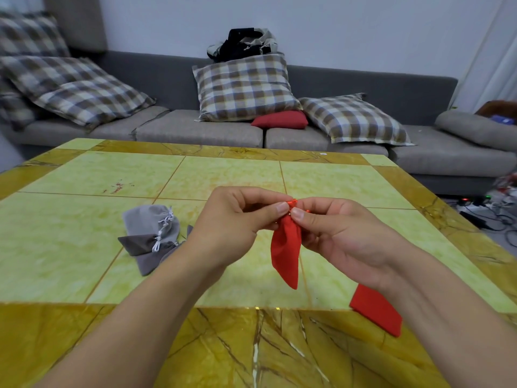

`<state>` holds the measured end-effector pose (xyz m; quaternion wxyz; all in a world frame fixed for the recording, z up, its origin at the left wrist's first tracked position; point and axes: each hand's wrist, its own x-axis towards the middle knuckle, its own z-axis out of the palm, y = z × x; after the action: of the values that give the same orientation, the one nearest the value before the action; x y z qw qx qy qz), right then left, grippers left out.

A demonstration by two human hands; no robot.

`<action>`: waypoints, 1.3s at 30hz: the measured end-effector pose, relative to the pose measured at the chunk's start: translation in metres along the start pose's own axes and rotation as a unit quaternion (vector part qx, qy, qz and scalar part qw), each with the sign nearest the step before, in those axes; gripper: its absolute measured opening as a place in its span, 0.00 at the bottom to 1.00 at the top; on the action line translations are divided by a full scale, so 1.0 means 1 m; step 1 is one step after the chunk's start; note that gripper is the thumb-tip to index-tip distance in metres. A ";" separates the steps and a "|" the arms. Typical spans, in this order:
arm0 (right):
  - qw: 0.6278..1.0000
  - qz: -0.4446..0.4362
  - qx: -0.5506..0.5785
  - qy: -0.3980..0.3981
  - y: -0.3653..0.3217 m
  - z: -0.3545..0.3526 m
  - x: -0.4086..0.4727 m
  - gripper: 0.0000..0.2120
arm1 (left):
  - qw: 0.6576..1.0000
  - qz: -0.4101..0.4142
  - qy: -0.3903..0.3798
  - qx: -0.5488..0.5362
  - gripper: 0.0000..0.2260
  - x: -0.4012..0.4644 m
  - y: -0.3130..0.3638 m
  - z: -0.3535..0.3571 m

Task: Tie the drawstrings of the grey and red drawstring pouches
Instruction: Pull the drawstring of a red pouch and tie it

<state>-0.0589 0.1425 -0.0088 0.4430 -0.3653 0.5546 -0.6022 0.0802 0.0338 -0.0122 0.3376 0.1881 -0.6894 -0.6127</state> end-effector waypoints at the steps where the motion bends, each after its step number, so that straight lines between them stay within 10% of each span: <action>1: 1.000 -0.001 -0.002 -0.011 -0.001 -0.001 -0.001 0.09 | 1.000 -0.002 -0.004 -0.011 0.05 0.000 0.001 0.000; 12: 0.998 -0.006 -0.053 -0.031 -0.006 0.001 -0.004 0.11 | 0.983 0.137 0.024 0.119 0.06 -0.001 0.001 0.000; 19: 0.998 0.003 -0.057 0.005 -0.004 0.006 -0.003 0.10 | 0.839 0.360 -0.009 0.409 0.08 0.000 0.004 -0.005; 39: 0.996 0.043 0.013 0.078 -0.004 0.010 -0.005 0.11 | 0.774 0.399 -0.058 0.488 0.07 -0.003 0.005 -0.002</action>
<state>-0.0481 0.1435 -0.0031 0.4283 -0.2876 0.5949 -0.6164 0.0848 0.0355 -0.0085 0.3737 0.0000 -0.9274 -0.0143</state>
